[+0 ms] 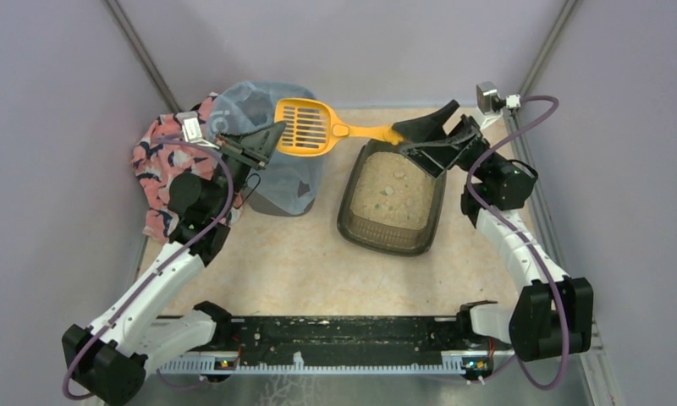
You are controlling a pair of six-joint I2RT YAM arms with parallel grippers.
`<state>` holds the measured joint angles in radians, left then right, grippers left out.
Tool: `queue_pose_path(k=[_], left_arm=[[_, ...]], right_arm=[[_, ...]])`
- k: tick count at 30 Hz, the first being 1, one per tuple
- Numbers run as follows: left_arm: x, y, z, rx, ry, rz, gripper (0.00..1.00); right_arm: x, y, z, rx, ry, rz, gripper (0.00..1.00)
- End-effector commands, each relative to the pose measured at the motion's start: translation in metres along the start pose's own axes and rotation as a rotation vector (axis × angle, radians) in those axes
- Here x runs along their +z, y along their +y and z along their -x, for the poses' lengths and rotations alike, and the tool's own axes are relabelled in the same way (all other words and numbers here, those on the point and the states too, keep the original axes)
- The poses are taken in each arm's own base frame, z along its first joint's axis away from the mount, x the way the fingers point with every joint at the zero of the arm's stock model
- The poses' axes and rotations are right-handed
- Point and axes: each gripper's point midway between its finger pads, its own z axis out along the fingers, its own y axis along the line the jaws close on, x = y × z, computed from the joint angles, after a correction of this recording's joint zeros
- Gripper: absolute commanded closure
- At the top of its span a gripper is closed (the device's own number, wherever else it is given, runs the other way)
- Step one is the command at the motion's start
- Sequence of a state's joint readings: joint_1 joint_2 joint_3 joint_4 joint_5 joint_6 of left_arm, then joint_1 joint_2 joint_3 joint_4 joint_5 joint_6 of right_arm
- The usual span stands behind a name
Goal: Clean the litter box
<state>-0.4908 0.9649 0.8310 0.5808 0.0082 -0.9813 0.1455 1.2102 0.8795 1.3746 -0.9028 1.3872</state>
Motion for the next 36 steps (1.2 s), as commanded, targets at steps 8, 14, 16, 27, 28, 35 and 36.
queue_pose_path(k=[8,14,16,27,28,35,36], left_arm=[[-0.028,-0.020,0.014,0.018,-0.036,-0.051,1.00],[-0.019,-0.018,0.011,0.019,-0.021,-0.049,1.00],[-0.016,-0.014,0.006,0.010,-0.013,-0.051,1.00],[-0.021,-0.005,0.004,-0.011,-0.029,-0.042,1.00],[-0.022,-0.007,0.005,-0.012,-0.030,-0.047,1.00],[-0.023,-0.008,0.005,-0.010,-0.029,-0.049,1.00],[-0.023,-0.007,0.005,-0.011,-0.031,-0.046,1.00]], right_arm=[[-0.003,-0.042,0.031,-0.001,-0.128,-0.046,0.11],[-0.006,-0.036,0.020,-0.014,-0.116,-0.057,0.12],[-0.003,-0.029,0.022,-0.030,-0.105,-0.064,0.12],[0.009,-0.034,0.002,-0.013,-0.026,-0.087,0.12],[0.011,-0.035,-0.001,-0.011,-0.022,-0.090,0.12],[0.022,-0.031,-0.011,0.012,0.000,-0.061,0.12],[0.023,-0.029,-0.012,0.014,0.003,-0.056,0.12]])
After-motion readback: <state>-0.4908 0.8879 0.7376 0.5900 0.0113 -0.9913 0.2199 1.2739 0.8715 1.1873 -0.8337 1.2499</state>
